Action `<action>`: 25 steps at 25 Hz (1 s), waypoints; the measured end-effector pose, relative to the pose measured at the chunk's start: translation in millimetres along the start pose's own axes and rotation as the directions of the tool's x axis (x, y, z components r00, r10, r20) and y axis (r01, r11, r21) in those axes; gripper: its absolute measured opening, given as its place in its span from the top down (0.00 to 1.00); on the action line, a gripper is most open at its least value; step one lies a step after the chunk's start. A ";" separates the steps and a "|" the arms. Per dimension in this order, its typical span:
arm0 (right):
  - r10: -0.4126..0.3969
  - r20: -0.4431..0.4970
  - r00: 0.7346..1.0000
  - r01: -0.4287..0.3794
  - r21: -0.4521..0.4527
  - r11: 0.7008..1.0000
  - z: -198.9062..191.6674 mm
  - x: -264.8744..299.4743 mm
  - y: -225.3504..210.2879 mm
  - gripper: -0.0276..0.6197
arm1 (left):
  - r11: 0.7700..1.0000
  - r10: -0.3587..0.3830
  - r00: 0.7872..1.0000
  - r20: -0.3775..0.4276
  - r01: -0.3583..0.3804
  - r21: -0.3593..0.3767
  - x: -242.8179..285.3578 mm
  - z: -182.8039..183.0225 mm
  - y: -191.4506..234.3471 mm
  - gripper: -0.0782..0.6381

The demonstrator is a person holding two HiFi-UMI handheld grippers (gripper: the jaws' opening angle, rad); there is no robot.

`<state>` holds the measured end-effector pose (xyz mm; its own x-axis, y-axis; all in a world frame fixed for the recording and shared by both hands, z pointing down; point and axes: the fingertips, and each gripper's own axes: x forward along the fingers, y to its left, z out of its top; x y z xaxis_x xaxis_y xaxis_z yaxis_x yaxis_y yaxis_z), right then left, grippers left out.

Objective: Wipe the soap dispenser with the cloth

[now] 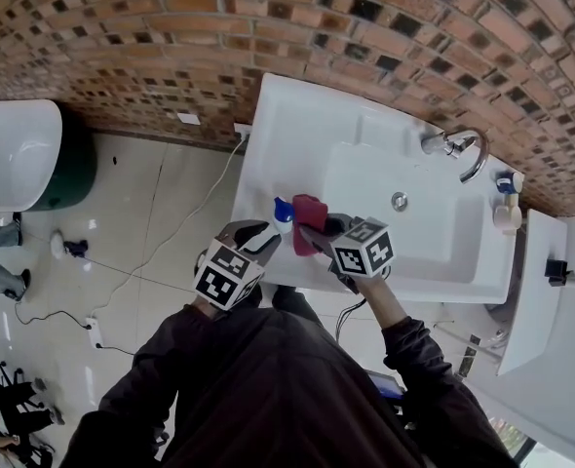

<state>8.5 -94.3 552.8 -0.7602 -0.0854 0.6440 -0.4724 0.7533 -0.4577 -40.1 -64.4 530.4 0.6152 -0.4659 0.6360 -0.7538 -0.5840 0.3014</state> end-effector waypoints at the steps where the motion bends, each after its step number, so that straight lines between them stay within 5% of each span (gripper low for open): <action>1: 0.009 0.037 0.999 -0.009 -0.003 1.000 0.0 -12.2 13.0 0.86 | 1.000 0.002 1.000 0.005 -0.002 -0.009 -3.1 -0.5 -0.1 0.71; 7: 0.024 0.093 0.995 -0.017 -0.081 0.997 -22.8 -38.8 70.6 0.86 | 0.996 0.033 0.998 0.061 -0.028 -0.084 -25.1 -3.9 -3.0 0.71; 14: 0.037 0.053 0.998 -0.030 -0.124 0.992 -27.7 -12.6 70.7 0.86 | 0.995 0.019 0.998 0.055 -0.014 -0.095 -26.4 -12.3 -15.4 0.71; 25: 0.042 -0.160 0.986 -0.043 0.001 0.999 -53.6 43.9 32.6 0.86 | 0.995 0.025 0.998 0.061 -0.019 -0.100 -26.7 -14.9 -21.6 0.71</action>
<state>-16.4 -38.5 599.1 -0.6984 0.0521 0.7138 -0.4398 0.7556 -0.4854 -43.6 -29.5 517.6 0.6092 -0.5198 0.5989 -0.7844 -0.5059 0.3589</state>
